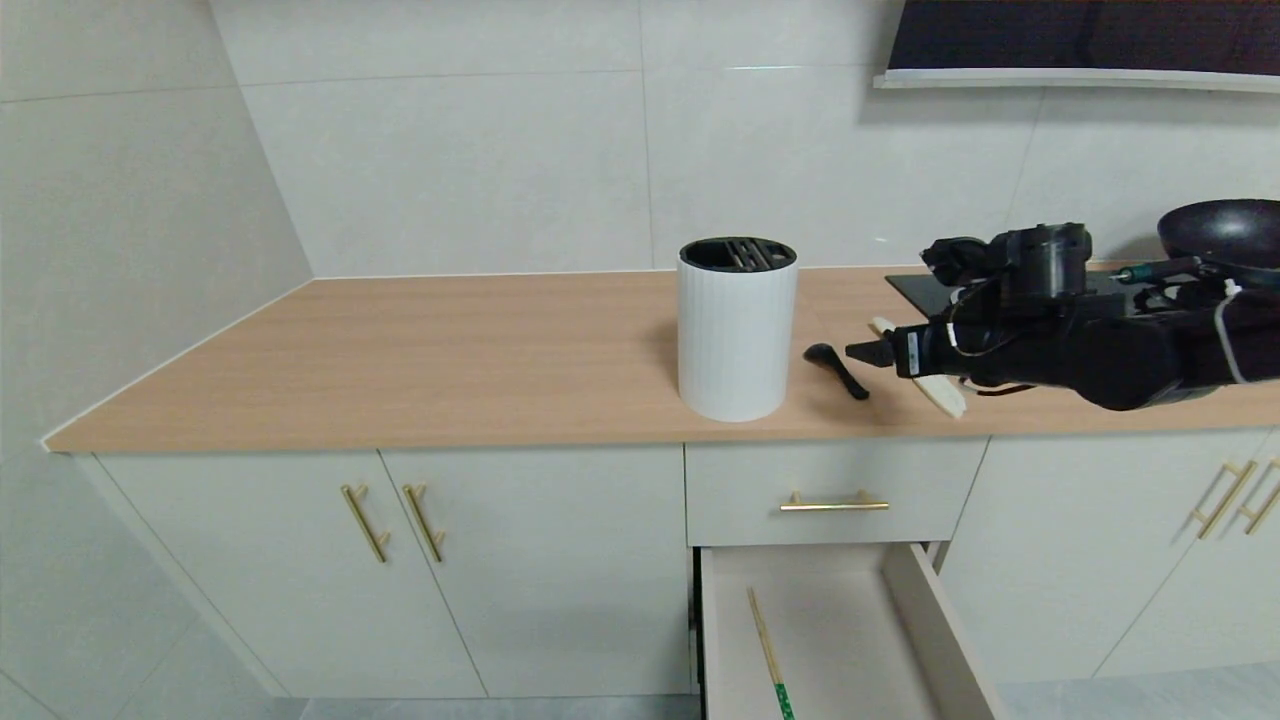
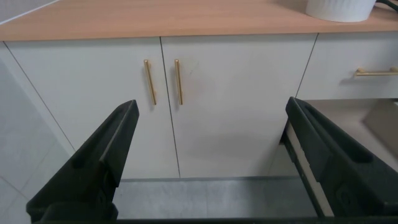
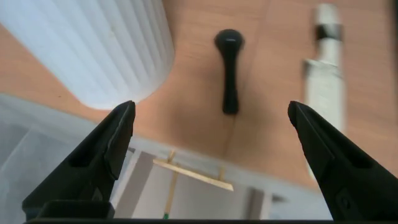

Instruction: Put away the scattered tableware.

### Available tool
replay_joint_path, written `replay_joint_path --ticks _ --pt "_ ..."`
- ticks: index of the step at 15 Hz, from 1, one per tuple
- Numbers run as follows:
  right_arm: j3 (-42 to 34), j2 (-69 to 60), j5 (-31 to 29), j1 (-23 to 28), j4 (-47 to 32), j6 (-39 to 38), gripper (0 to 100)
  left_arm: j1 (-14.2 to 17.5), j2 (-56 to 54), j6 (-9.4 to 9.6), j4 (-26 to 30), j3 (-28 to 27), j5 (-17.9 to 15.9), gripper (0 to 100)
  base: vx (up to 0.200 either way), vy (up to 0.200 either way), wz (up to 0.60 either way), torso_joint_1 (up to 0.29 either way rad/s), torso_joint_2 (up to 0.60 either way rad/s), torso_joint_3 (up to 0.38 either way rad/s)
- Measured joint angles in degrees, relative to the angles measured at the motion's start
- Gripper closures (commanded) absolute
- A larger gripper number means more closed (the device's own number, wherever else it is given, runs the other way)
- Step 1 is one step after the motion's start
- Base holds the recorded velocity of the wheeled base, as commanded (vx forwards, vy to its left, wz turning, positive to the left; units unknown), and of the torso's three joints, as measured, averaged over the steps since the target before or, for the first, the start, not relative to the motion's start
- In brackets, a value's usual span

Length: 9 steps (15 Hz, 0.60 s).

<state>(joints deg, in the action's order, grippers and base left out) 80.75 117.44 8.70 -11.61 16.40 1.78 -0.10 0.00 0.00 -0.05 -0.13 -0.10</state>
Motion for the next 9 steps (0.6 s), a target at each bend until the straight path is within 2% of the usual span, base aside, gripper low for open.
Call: replay_joint_path --ticks 4,9 --pt "6.5 8.7 1.6 0.6 0.1 2.2 0 0.0 0.0 0.0 0.0 0.0 0.0 0 0.0 0.0 0.0 0.0 0.0 0.0" --pt "10.8 14.8 1.7 0.6 0.2 2.3 0 0.0 0.0 0.0 0.0 0.0 0.0 0 0.0 0.0 0.0 0.0 0.0 0.0"
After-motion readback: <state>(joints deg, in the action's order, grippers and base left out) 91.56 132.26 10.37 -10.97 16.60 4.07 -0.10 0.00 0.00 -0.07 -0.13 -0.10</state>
